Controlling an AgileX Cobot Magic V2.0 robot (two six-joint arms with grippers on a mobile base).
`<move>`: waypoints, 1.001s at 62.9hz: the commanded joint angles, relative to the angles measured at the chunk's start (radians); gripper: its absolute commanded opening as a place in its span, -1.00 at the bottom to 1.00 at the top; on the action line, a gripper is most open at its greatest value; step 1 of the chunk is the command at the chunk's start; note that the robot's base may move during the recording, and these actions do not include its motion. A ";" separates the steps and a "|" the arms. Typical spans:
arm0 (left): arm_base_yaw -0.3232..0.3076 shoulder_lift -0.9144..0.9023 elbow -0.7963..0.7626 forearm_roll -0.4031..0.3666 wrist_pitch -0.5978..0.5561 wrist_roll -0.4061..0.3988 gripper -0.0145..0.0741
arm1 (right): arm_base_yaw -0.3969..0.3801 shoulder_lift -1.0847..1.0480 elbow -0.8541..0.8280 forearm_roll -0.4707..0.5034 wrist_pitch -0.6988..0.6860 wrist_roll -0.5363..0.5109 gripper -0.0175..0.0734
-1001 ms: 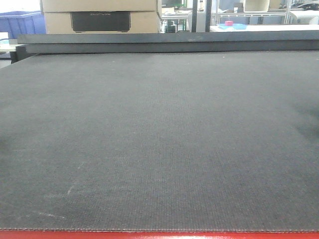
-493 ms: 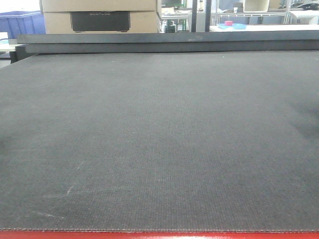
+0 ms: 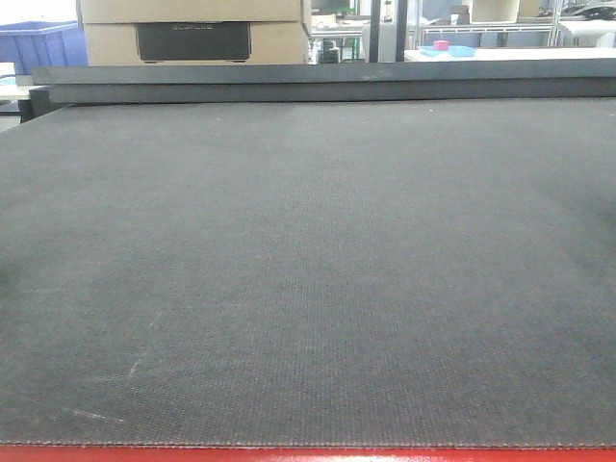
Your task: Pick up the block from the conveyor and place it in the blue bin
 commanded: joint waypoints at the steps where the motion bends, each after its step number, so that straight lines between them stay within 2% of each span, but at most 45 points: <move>1: 0.000 0.011 -0.007 0.031 0.004 -0.040 -0.92 | -0.006 -0.010 0.000 0.000 0.000 -0.009 -0.97; 4: 0.000 0.014 -0.007 0.051 -0.002 -0.043 -0.88 | -0.006 -0.010 0.000 0.003 0.000 -0.009 -0.97; 8: 0.000 0.014 -0.006 0.064 -0.021 -0.043 -0.70 | -0.006 -0.010 0.000 0.002 -0.003 -0.009 -0.97; 17: 0.000 0.014 -0.003 0.046 -0.043 -0.043 -0.04 | -0.006 -0.010 0.000 0.002 -0.006 -0.009 -0.97; 21: 0.000 0.019 0.001 0.031 -0.045 -0.043 0.19 | -0.006 -0.010 0.000 0.002 -0.006 -0.009 -0.97; 24: 0.000 0.030 0.005 0.017 -0.045 -0.043 0.27 | -0.006 -0.010 0.000 0.004 -0.008 -0.009 -0.97; 50: 0.000 0.198 0.018 0.015 -0.111 -0.044 0.28 | -0.006 -0.010 0.001 0.012 -0.011 -0.009 -0.97; 63: 0.000 0.215 0.022 0.017 -0.121 -0.044 0.28 | -0.006 -0.010 0.001 0.012 -0.013 -0.009 -0.97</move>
